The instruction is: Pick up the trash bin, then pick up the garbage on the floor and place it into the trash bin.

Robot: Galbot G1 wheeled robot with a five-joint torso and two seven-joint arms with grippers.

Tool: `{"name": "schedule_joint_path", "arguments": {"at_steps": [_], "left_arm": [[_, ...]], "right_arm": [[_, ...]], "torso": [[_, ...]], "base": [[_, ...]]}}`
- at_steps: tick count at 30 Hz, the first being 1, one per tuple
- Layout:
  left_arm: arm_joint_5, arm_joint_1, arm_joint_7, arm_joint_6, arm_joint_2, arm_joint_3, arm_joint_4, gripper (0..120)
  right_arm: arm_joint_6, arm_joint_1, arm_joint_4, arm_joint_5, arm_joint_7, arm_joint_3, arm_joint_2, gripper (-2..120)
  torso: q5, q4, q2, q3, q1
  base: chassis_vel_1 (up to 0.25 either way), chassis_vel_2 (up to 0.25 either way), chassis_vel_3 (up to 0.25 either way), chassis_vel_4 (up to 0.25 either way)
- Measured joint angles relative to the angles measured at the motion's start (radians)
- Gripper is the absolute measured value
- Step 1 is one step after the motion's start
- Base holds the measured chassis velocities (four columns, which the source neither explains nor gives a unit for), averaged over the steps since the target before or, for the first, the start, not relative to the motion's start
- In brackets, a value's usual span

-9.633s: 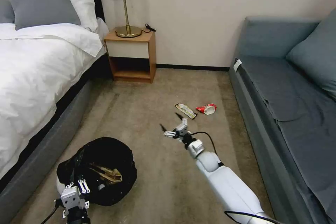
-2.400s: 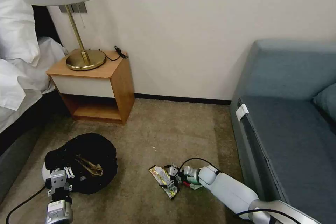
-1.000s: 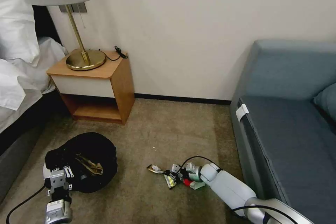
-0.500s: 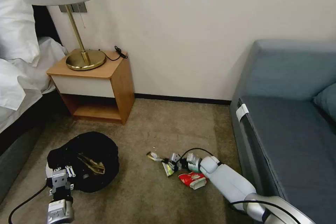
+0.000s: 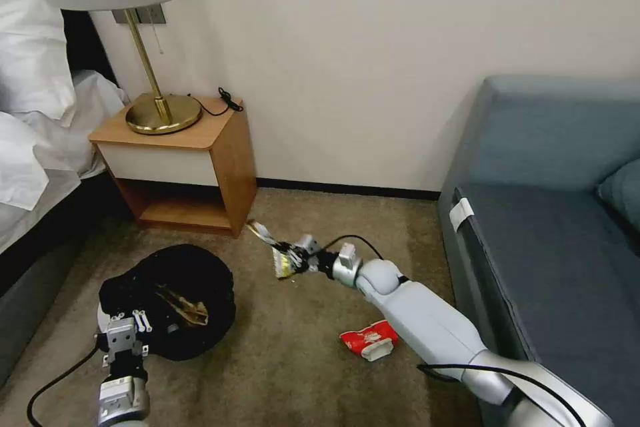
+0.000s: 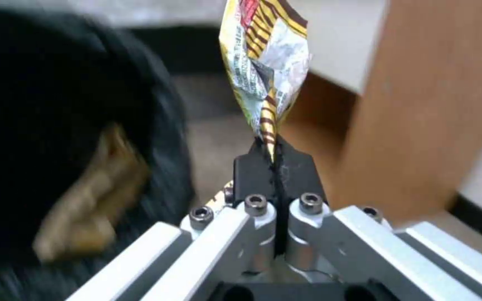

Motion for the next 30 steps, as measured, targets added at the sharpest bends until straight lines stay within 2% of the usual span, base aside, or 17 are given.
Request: {"name": "schedule_joint_path", "arguments": {"at_steps": [5,10,14,19,23,30], "left_arm": [[0.001,-0.004,0.0,-0.004,-0.009,0.016,-0.012,6],[0.001,-0.007,0.001,-0.004,-0.016,0.027,-0.026,6],[-0.001,-0.008,0.001,-0.004,-0.016,0.029,-0.034,6],[-0.002,-0.008,0.001,-0.004,-0.016,0.03,-0.034,6],[-0.006,-0.007,0.002,-0.006,-0.015,0.032,-0.035,6],[-0.017,-0.008,0.002,-0.011,-0.012,0.034,-0.042,6]], "right_arm": [[-0.016,0.001,0.064,0.037,0.012,-0.05,0.037,0],[-0.018,-0.004,0.059,0.036,0.014,-0.07,0.078,0],[-0.008,-0.019,-0.005,0.015,0.014,-0.061,0.133,0],[-0.002,-0.025,-0.029,0.006,0.012,-0.057,0.153,0],[0.019,-0.046,-0.094,-0.033,0.006,-0.054,0.21,0],[0.043,-0.059,-0.156,-0.082,0.005,-0.062,0.267,0]], "torso": [[0.0,0.0,0.0,0.0,0.0],[-0.0001,0.0,0.0,0.0,0.0],[-0.0001,0.0,0.0,0.0,0.0],[-0.0001,0.0,0.0,0.0,0.0],[0.0,0.0,0.0,0.0,0.0],[0.0,0.0,0.0,0.0,0.0]], "base": [[0.0,0.0,0.0,0.0],[0.0,0.0,0.0,0.0],[0.0,0.0,0.0,0.0],[0.0,0.0,0.0,0.0],[0.0,0.0,0.0,0.0],[0.0,0.0,0.0,0.0]]}}
